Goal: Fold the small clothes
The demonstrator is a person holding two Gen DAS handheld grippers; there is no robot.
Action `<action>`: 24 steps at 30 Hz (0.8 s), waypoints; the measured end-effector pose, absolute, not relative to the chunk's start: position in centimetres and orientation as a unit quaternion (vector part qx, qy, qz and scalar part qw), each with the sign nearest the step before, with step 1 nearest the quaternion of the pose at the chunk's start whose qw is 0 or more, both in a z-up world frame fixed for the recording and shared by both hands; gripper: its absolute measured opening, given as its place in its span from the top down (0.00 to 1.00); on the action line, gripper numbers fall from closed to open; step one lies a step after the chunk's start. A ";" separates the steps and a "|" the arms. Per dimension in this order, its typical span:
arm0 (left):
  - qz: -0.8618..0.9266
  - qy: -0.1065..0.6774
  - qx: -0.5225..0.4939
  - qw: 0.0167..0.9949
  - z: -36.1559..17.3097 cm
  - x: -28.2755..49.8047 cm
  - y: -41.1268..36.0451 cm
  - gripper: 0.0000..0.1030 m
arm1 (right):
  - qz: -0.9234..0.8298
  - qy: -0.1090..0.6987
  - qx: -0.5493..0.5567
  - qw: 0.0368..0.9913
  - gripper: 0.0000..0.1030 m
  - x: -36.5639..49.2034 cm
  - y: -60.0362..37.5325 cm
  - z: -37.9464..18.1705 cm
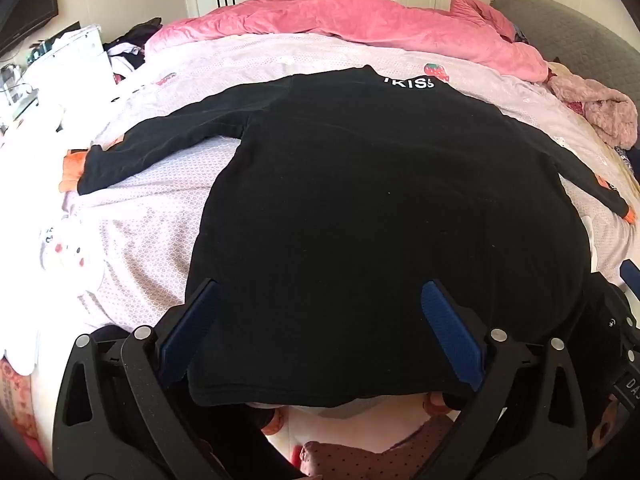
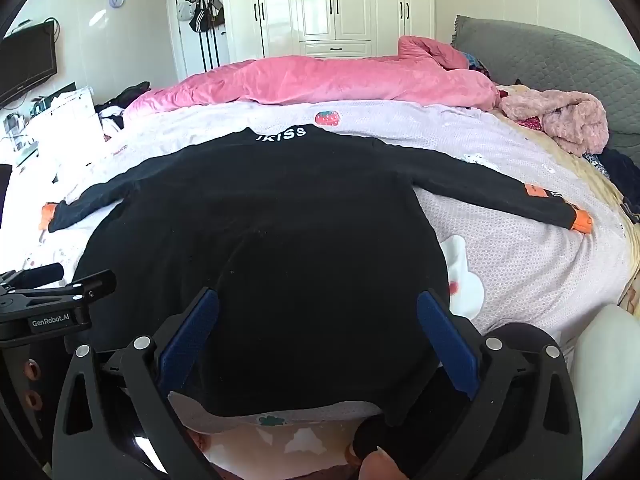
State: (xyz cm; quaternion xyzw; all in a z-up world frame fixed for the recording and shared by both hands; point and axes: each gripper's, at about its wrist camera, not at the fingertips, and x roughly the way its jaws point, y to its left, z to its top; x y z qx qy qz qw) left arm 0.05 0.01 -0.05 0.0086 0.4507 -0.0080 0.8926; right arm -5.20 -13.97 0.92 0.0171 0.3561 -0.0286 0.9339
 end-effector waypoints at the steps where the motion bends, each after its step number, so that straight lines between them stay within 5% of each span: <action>1: -0.009 0.451 0.010 0.893 -0.1 0.1 0.0 0.09 | -0.027 0.354 0.020 0.934 0.04 -5.2 -13.9 0.9; 24: -0.013 0.448 0.015 0.894 -0.2 -0.1 -0.2 0.09 | -0.023 0.352 0.011 0.936 0.04 -5.4 -13.0 1.1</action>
